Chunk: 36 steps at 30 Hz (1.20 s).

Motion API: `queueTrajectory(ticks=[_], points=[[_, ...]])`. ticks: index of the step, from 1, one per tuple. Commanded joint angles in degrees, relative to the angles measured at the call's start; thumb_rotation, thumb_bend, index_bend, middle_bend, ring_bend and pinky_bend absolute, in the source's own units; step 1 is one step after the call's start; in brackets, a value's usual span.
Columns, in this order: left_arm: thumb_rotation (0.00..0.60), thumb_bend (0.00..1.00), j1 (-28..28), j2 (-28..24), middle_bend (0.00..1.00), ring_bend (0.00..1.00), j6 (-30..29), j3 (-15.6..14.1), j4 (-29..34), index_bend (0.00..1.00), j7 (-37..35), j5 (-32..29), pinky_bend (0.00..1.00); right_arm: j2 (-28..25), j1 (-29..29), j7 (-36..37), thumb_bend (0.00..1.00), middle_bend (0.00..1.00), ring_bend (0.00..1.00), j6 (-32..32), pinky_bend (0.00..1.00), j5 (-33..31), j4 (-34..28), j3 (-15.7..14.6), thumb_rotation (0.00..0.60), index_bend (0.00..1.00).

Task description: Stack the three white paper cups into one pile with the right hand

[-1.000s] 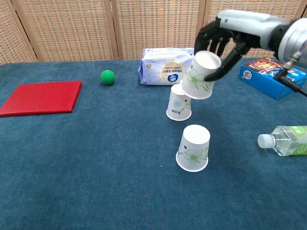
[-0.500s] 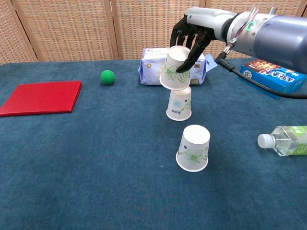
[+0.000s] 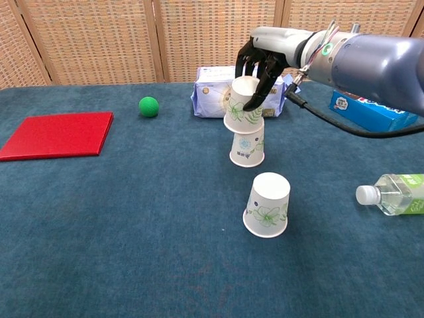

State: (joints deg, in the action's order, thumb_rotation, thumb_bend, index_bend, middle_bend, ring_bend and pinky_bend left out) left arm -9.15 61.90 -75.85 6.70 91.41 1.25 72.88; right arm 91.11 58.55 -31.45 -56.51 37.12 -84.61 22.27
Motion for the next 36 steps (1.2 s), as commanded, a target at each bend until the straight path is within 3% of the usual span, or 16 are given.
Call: queueTrajectory(ticks=[1,3,5,7,9,12,15,23,28,36], points=[[0.600,0.07,0.0,0.0,0.00,0.00,0.0,-0.1,-0.2,0.00,-0.3,0.1,0.00,0.0,0.2,-0.2,0.28,0.53,0.43,-0.2,0.41,-0.4,0.2,-0.1,0.600,0.46],[0.600,0.07,0.1,0.0,0.00,0.00,0.0,-0.1,-0.5,0.00,-0.6,0.3,0.00,0.0,0.3,-0.4,0.28,0.47,0.41,-0.3,0.41,-0.8,0.4,-0.3,0.600,0.43],[0.600,0.07,0.1,0.0,0.00,0.00,0.0,-0.1,-0.6,0.00,-0.8,0.3,0.00,-0.3,0.5,-0.6,0.21,0.29,0.30,0.2,0.33,-1.5,0.2,-0.4,0.600,0.28],[0.600,0.07,0.1,0.0,0.00,0.00,0.0,-0.1,-0.7,0.00,-0.9,0.3,0.00,-1.1,0.4,-0.5,0.08,0.06,0.09,1.8,0.18,-2.9,-0.7,-0.6,0.600,0.07],[0.600,0.07,0.1,0.0,0.00,0.00,0.1,-0.2,-1.0,0.00,-1.2,0.3,0.00,-2.8,0.4,-0.2,0.02,0.00,0.01,3.7,0.09,-4.3,-2.7,-0.7,0.600,0.01],[0.600,0.07,0.0,0.1,0.00,0.00,0.2,-0.2,-1.0,0.00,-1.1,0.4,0.00,-5.7,-0.2,0.0,0.00,0.00,0.00,3.3,0.01,-3.5,-6.8,-1.0,0.600,0.00],[0.600,0.07,0.0,0.0,0.00,0.00,0.1,-0.2,-0.8,0.00,-1.1,0.4,0.00,-8.0,-1.5,0.9,0.00,0.00,0.00,2.3,0.00,0.6,-10.8,-2.3,0.600,0.00],[0.600,0.07,-0.3,0.3,0.00,0.00,0.2,-0.5,0.0,0.00,0.2,0.8,0.00,-17.4,-8.3,7.4,0.00,0.02,0.00,7.1,0.00,17.4,-23.9,-11.7,0.600,0.00],[0.600,0.07,-0.3,0.4,0.00,0.00,-0.5,-0.4,1.3,0.00,1.8,0.7,0.00,-17.4,-10.3,10.0,0.00,0.12,0.00,9.2,0.07,27.9,-23.5,-16.7,0.600,0.07],[0.600,0.07,-0.2,0.3,0.00,0.00,-0.7,-0.6,1.6,0.00,2.1,0.8,0.00,-12.3,-11.1,8.8,0.00,0.22,0.08,7.6,0.21,33.4,-16.3,-19.3,0.600,0.16]])
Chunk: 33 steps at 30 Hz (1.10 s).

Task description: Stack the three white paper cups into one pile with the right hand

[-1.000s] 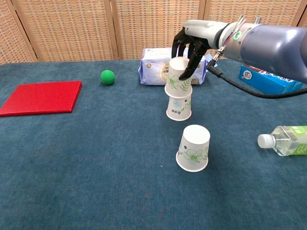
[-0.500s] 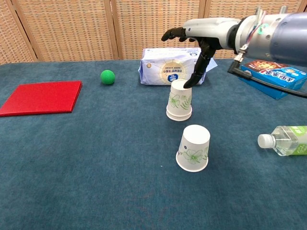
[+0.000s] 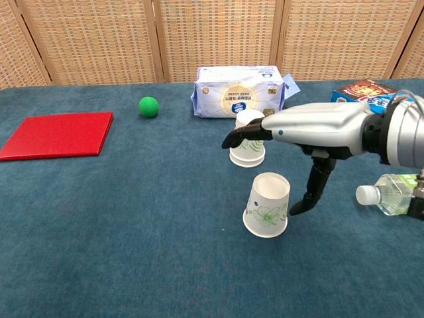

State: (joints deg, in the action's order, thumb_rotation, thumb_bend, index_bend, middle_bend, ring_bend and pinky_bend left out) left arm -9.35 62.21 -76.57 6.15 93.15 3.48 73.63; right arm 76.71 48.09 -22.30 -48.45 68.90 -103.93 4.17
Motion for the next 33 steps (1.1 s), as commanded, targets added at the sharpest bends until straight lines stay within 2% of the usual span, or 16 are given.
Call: queueTrajectory(ticks=[1,8,12,16,19,22,26,30,33], points=[[0.600,0.07,0.0,0.0,0.00,0.00,0.1,-0.1,-0.3,0.00,-0.2,0.0,0.00,2.5,-0.7,-0.3,0.00,0.24,0.09,-0.5,0.22,1.6,3.6,-1.3,0.600,0.17],[0.600,0.07,-0.1,0.0,0.00,0.00,0.5,0.0,-1.1,0.00,-1.0,-0.1,0.00,6.1,-1.3,1.8,0.04,0.33,0.19,-0.5,0.30,2.6,8.9,-1.8,0.600,0.28],[0.600,0.07,-0.1,0.0,0.00,0.00,0.7,0.1,-1.2,0.00,-1.0,-0.5,0.00,7.2,-1.7,2.5,0.11,0.40,0.26,-1.0,0.37,2.9,10.7,-1.5,0.600,0.33],[0.600,0.07,-0.2,0.0,0.00,0.00,0.9,0.1,-1.5,0.00,-1.2,-0.7,0.00,8.1,-2.4,4.0,0.19,0.48,0.34,-1.9,0.44,3.7,12.2,-1.3,0.600,0.43],[0.600,0.07,-0.2,0.1,0.00,0.00,0.9,0.0,-1.8,0.00,-1.4,-0.5,0.00,8.6,-2.8,4.8,0.25,0.52,0.37,-2.7,0.47,4.8,12.9,-1.3,0.600,0.46],[0.600,0.07,-0.1,0.1,0.00,0.00,0.8,-0.1,-1.8,0.00,-1.4,-0.4,0.00,8.3,-3.1,6.0,0.26,0.52,0.37,-3.0,0.48,5.4,12.4,-1.2,0.600,0.47],[0.600,0.07,-0.3,0.1,0.00,0.00,0.9,0.0,-1.5,0.00,-1.1,-0.5,0.00,6.0,-3.2,8.1,0.26,0.52,0.37,-4.6,0.48,6.3,9.2,0.9,0.600,0.47],[0.600,0.07,-0.2,0.0,0.00,0.00,0.8,0.0,-1.2,0.00,-0.9,-0.6,0.00,3.3,-3.1,9.4,0.26,0.52,0.37,-6.7,0.48,5.6,6.6,4.5,0.600,0.47],[0.600,0.07,-0.2,0.0,0.00,0.00,0.8,0.0,-1.1,0.00,-0.9,-0.6,0.00,0.6,-2.3,9.4,0.27,0.52,0.37,-8.7,0.48,2.1,4.8,9.8,0.600,0.47]])
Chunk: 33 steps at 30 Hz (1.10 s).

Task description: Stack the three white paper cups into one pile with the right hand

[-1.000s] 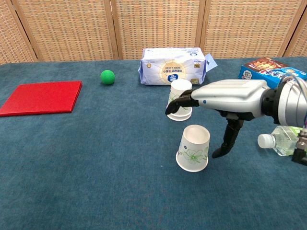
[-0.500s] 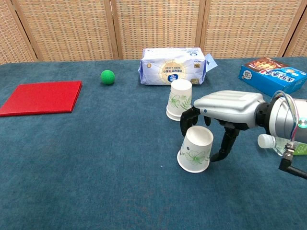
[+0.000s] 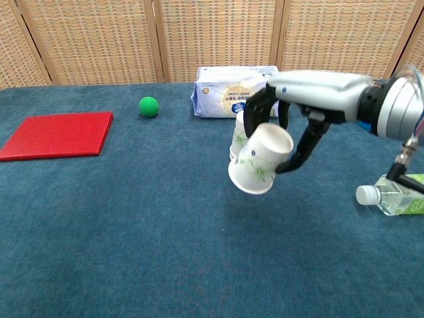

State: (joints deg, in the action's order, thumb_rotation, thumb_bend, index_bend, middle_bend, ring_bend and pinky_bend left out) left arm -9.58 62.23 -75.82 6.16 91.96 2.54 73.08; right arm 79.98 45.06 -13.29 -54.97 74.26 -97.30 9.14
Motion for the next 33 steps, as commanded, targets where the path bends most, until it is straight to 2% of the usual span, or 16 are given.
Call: queueTrajectory(ticks=[1,4,10,21,33], points=[[0.600,0.07,0.0,0.0,0.00,0.00,0.1,0.0,0.1,0.00,0.0,0.0,0.00,-3.2,1.2,-0.5,0.27,0.52,0.37,-1.9,0.48,-5.3,-2.1,6.1,0.600,0.47],[0.600,0.07,0.0,-0.1,0.00,0.00,-0.2,-0.1,0.4,0.00,0.0,0.4,0.00,-3.1,2.9,-3.6,0.27,0.52,0.37,-1.5,0.48,-11.7,-0.5,8.9,0.600,0.47],[0.600,0.07,0.1,-0.2,0.00,0.00,-0.2,-0.2,0.1,0.00,-0.5,0.4,0.00,-1.6,5.5,-8.0,0.27,0.52,0.37,-1.1,0.48,-21.1,2.4,11.1,0.600,0.47],[0.600,0.07,0.1,-0.3,0.00,0.00,0.3,-0.1,-0.6,0.00,-1.7,0.1,0.00,1.6,9.1,-13.0,0.27,0.52,0.37,-0.5,0.48,-29.6,6.3,11.2,0.600,0.47],[0.600,0.07,0.2,-0.2,0.00,0.00,0.8,0.0,-2.2,0.00,-3.4,-0.1,0.00,3.8,12.5,-18.1,0.28,0.51,0.37,-0.1,0.48,-36.9,8.0,9.8,0.600,0.47]])
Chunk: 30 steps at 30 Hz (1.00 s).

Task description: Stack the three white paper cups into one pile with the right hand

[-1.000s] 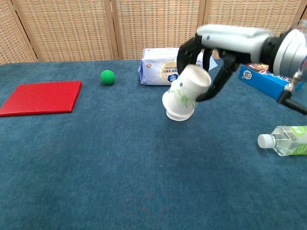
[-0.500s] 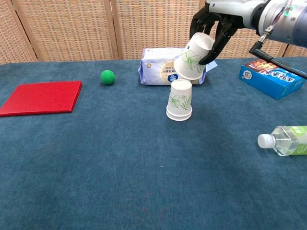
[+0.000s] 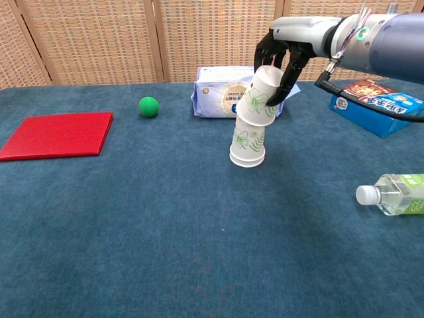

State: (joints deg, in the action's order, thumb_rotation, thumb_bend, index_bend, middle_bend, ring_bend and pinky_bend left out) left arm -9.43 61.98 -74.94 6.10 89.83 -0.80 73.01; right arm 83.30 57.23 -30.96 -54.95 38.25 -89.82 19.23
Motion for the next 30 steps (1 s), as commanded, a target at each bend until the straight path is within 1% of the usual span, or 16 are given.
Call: queueTrajectory(ticks=[1,9,12,14,15,17,18,19,20,21,22,24,25,28,30], points=[[0.600,0.07,0.0,0.0,0.00,0.00,-0.1,0.0,-0.1,0.00,-0.2,0.0,0.00,0.7,0.5,-0.5,0.28,0.51,0.37,0.0,0.48,-1.2,0.7,-0.4,0.600,0.47],[0.600,0.07,0.0,0.0,0.00,0.00,0.0,0.2,0.0,0.00,-0.1,-0.2,0.00,2.2,1.5,-1.1,0.28,0.48,0.37,-0.7,0.48,-2.5,3.0,-0.7,0.600,0.47],[0.600,0.07,-0.1,0.1,0.00,0.00,0.2,0.2,0.1,0.00,0.3,-0.4,0.00,2.3,1.9,-1.5,0.28,0.45,0.37,-0.6,0.48,-3.3,3.3,-0.9,0.600,0.47],[0.600,0.07,-0.1,0.1,0.00,0.00,0.2,0.2,0.2,0.00,0.4,-0.4,0.00,2.1,2.2,-1.6,0.28,0.40,0.36,0.2,0.48,-4.1,3.0,-1.0,0.600,0.45],[0.600,0.07,-0.1,0.1,0.00,0.00,0.1,0.2,0.2,0.00,0.4,-0.4,0.00,2.0,2.2,-1.3,0.28,0.37,0.35,0.7,0.48,-4.5,2.7,-0.9,0.600,0.43],[0.600,0.07,-0.1,0.1,0.00,0.00,0.1,0.3,0.2,0.00,0.6,-0.6,0.00,1.6,2.5,-1.3,0.27,0.29,0.30,1.7,0.48,-5.0,2.3,-1.1,0.600,0.35],[0.600,0.07,-0.1,0.1,0.00,0.00,0.1,0.3,0.3,0.00,0.6,-0.6,0.00,1.4,2.7,-1.2,0.24,0.22,0.26,2.1,0.48,-5.2,2.1,-1.1,0.600,0.29],[0.600,0.07,-0.1,0.1,0.00,0.00,0.2,0.3,0.2,0.00,0.6,-0.7,0.00,1.3,2.8,-1.0,0.17,0.14,0.20,2.3,0.45,-5.3,1.9,-1.1,0.600,0.20],[0.600,0.07,-0.1,0.1,0.00,0.00,0.2,0.3,0.2,0.00,0.6,-0.7,0.00,1.3,2.8,-0.8,0.10,0.08,0.13,2.4,0.41,-5.3,1.8,-1.0,0.600,0.12],[0.600,0.07,-0.1,0.2,0.00,0.00,0.2,0.3,0.2,0.00,0.7,-0.8,0.00,1.3,2.8,-0.2,0.04,0.03,0.07,2.3,0.35,-5.2,1.6,-0.9,0.600,0.06],[0.600,0.07,-0.1,0.2,0.00,0.00,0.2,0.3,0.2,0.00,0.7,-0.8,0.00,1.4,2.8,0.4,0.00,0.00,0.03,2.0,0.27,-4.8,1.5,-0.6,0.600,0.02],[0.600,0.07,-0.2,0.2,0.00,0.00,0.3,0.4,0.2,0.00,0.7,-0.9,0.00,1.5,2.7,1.1,0.00,0.00,0.00,0.9,0.17,-3.8,1.4,-0.3,0.600,0.00],[0.600,0.07,-0.2,0.2,0.00,0.00,0.3,0.4,0.2,0.00,0.7,-1.0,0.00,1.5,2.5,1.5,0.00,0.00,0.00,0.3,0.14,-3.1,1.2,-0.2,0.600,0.00],[0.600,0.07,-0.2,0.2,0.00,0.00,0.5,0.4,0.1,0.00,0.7,-1.1,0.00,0.5,1.9,2.6,0.00,0.00,0.00,-0.4,0.09,-1.7,-0.3,0.0,0.600,0.00],[0.600,0.07,-0.3,0.2,0.00,0.00,0.5,0.4,0.1,0.00,0.7,-1.0,0.00,-0.2,1.5,2.9,0.00,0.00,0.00,-0.9,0.09,-0.8,-0.9,-0.1,0.600,0.00]])
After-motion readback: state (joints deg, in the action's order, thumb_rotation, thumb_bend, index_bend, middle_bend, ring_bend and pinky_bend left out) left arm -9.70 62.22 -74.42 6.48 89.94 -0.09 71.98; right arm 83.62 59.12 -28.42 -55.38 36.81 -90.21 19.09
